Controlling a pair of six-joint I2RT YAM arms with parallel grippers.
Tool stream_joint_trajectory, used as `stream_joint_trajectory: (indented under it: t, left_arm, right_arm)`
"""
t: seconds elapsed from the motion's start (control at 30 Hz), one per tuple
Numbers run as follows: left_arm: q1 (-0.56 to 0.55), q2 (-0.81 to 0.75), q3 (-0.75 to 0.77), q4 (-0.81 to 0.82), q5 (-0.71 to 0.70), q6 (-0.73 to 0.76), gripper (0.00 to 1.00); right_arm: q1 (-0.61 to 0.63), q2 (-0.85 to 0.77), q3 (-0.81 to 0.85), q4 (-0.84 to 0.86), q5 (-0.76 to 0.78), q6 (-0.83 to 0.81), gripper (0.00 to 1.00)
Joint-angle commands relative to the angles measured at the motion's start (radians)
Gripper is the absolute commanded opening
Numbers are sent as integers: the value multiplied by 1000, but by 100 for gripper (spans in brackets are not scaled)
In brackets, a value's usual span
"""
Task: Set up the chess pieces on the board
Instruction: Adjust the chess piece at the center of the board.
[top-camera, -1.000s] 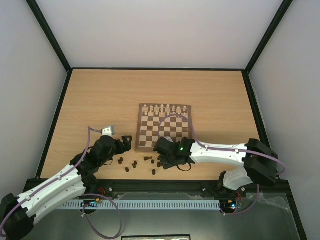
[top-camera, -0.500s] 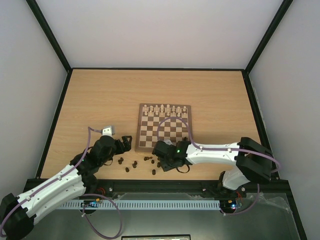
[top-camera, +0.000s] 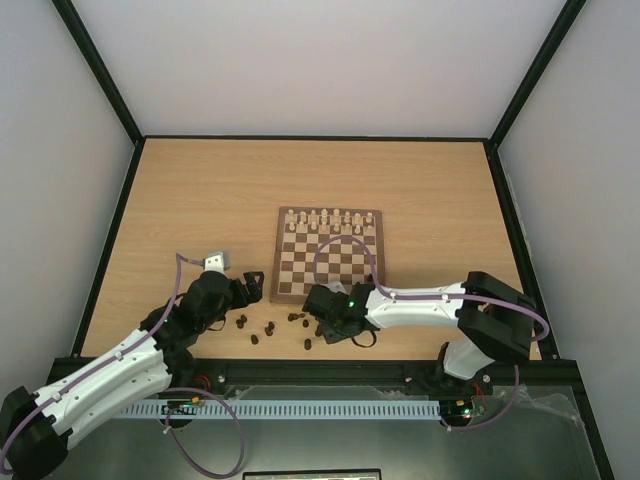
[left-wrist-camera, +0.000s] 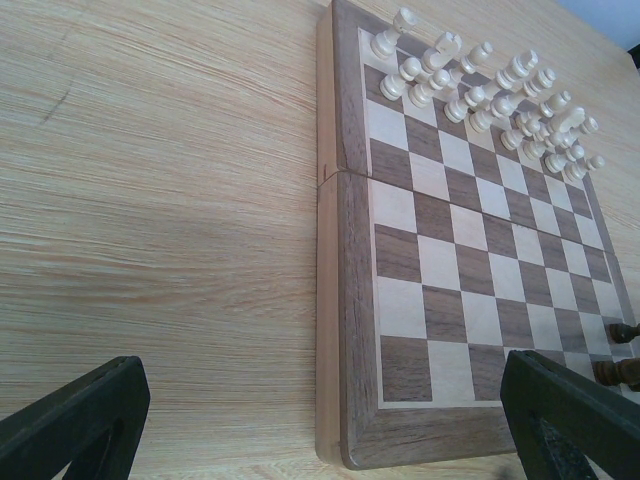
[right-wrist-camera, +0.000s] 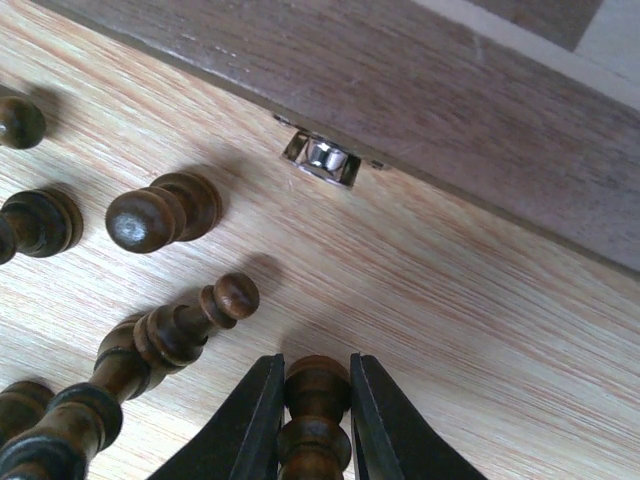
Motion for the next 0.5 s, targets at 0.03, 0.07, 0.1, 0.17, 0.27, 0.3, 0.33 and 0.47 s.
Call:
stream_joint_trajectory:
  t: [0.03, 0.07, 0.1, 0.17, 0.27, 0.3, 0.33, 0.47]
  left_arm:
    - [-2, -3, 5, 4, -4, 1, 99]
    - [-2, -2, 4, 6, -4, 1, 99]
    - [-2, -1, 4, 7, -4, 1, 99]
    - [-2, 0, 2, 9, -3, 1, 99]
    - [-2, 1, 2, 9, -2, 1, 99]
    - [-2, 2, 2, 9, -2, 1, 99]
    - [-2, 1, 3, 9, -1, 0, 99]
    - [-2, 1, 2, 11, 1, -1, 99]
  right_arm:
    - [8, -24, -45, -59, 45, 37, 18]
    - [8, -30, -51, -63, 49, 40, 18]
    - [8, -36, -60, -64, 50, 45, 17]
    - [8, -50, -79, -68, 57, 55, 18]
    - [8, -76, -104, -79, 63, 67, 18]
    - [8, -86, -113, -83, 65, 72, 18]
    - [7, -96, -120, -85, 66, 76, 18]
    - [8, -140, -149, -98, 69, 92, 18]
